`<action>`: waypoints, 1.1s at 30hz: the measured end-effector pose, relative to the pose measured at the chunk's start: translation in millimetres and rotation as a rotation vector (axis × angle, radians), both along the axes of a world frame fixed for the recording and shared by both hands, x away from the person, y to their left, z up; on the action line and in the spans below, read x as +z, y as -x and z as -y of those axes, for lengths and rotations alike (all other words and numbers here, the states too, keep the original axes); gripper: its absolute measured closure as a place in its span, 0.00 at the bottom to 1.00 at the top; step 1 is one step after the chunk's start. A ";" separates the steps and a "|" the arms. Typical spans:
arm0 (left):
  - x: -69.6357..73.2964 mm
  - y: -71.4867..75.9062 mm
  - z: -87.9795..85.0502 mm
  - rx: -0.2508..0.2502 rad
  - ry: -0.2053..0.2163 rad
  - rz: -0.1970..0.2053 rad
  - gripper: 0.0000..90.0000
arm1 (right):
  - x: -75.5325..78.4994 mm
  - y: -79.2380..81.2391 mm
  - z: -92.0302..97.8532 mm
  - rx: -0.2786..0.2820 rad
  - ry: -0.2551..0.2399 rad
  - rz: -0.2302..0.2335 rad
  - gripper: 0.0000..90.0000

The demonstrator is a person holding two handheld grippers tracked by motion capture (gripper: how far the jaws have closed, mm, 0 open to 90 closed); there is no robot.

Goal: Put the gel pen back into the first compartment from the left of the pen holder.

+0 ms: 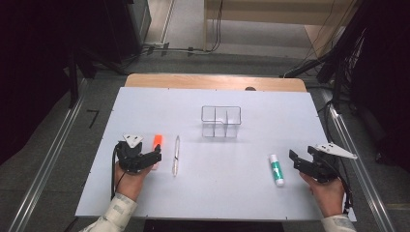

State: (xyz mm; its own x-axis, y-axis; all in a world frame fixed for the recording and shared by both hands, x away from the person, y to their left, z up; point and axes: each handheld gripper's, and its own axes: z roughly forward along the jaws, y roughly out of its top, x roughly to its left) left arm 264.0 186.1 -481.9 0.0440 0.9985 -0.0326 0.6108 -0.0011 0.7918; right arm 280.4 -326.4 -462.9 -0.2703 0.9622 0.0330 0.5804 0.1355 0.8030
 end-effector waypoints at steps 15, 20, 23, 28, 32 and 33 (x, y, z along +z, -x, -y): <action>-2.0 -12.2 16.9 -0.054 0.023 -0.009 0.21 | -3.5 -2.2 -2.6 0.004 0.024 -0.013 0.29; -3.0 -17.9 26.6 -0.072 0.002 -0.013 0.23 | -4.8 -2.9 -3.4 0.004 0.030 -0.020 0.29; -4.0 -20.6 31.7 -0.082 0.007 -0.017 0.23 | -5.4 -3.2 -3.9 0.003 0.032 -0.023 0.29; -6.2 -25.2 34.5 -0.090 0.014 -0.030 0.24 | -6.5 -4.1 -5.0 0.004 0.041 -0.026 0.29; -6.2 -29.0 36.8 -0.102 0.031 -0.030 0.27 | -7.2 -4.7 -5.1 0.005 0.044 -0.028 0.29; -6.5 -29.9 37.9 -0.107 0.035 -0.032 0.27 | -7.2 -4.8 -5.1 0.005 0.044 -0.029 0.29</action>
